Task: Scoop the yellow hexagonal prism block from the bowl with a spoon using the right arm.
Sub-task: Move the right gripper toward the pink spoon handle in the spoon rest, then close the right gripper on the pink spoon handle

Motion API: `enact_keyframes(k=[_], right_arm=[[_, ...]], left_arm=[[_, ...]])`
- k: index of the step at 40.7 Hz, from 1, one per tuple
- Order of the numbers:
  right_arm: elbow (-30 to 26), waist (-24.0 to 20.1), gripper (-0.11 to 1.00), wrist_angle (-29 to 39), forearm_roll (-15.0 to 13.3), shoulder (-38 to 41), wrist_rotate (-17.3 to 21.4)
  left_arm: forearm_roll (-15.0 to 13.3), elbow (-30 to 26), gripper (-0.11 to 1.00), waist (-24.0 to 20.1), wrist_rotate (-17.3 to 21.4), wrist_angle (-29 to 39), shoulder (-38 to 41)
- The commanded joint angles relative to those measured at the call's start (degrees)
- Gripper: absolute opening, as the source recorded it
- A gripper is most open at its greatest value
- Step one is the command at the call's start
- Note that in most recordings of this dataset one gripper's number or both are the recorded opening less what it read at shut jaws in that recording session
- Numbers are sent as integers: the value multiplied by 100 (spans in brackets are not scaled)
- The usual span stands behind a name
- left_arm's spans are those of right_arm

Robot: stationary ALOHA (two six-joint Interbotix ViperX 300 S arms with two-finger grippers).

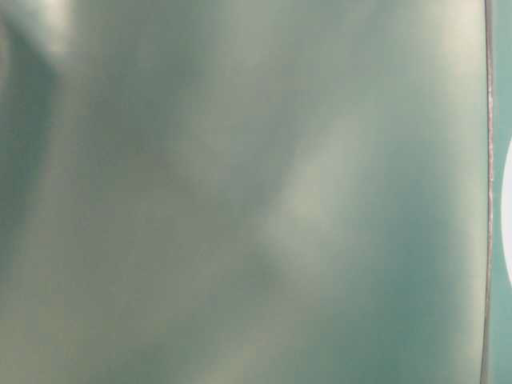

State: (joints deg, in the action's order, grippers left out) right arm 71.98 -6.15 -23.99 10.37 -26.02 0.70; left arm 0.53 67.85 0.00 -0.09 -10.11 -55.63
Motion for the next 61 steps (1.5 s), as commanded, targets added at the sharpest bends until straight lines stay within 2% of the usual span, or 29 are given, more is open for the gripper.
enact_keyframes(k=[1, 4, 9, 17, 28, 36, 46, 61], right_arm=[[53, -167, 43, -290, 185, 53, 9], [158, -352, 43, -536, 396, 123, 18], [316, -650, 43, -940, 580, 272, 132], [457, -1028, 43, -1626, 633, 712, 431], [457, -1327, 43, -2584, 668, 1705, 765], [431, -1494, 43, -3252, 809, 2347, 1011], [404, -1600, 43, -3428, 1055, 2610, 1028], [413, -1714, 43, -3428, 1072, 2619, 1028]], left_arm=[[9, -105, -1, 9, -18, -26, 53], [9, -105, -1, 9, -26, -18, 62], [9, -97, -1, 9, -26, -18, 62], [9, -97, -1, 9, -26, -26, 70], [9, -97, -1, 9, -44, -26, 79], [9, -97, -1, 9, -62, 0, 88], [9, -88, -1, 9, -62, 18, 88], [9, -88, -1, 9, -70, 18, 97]])
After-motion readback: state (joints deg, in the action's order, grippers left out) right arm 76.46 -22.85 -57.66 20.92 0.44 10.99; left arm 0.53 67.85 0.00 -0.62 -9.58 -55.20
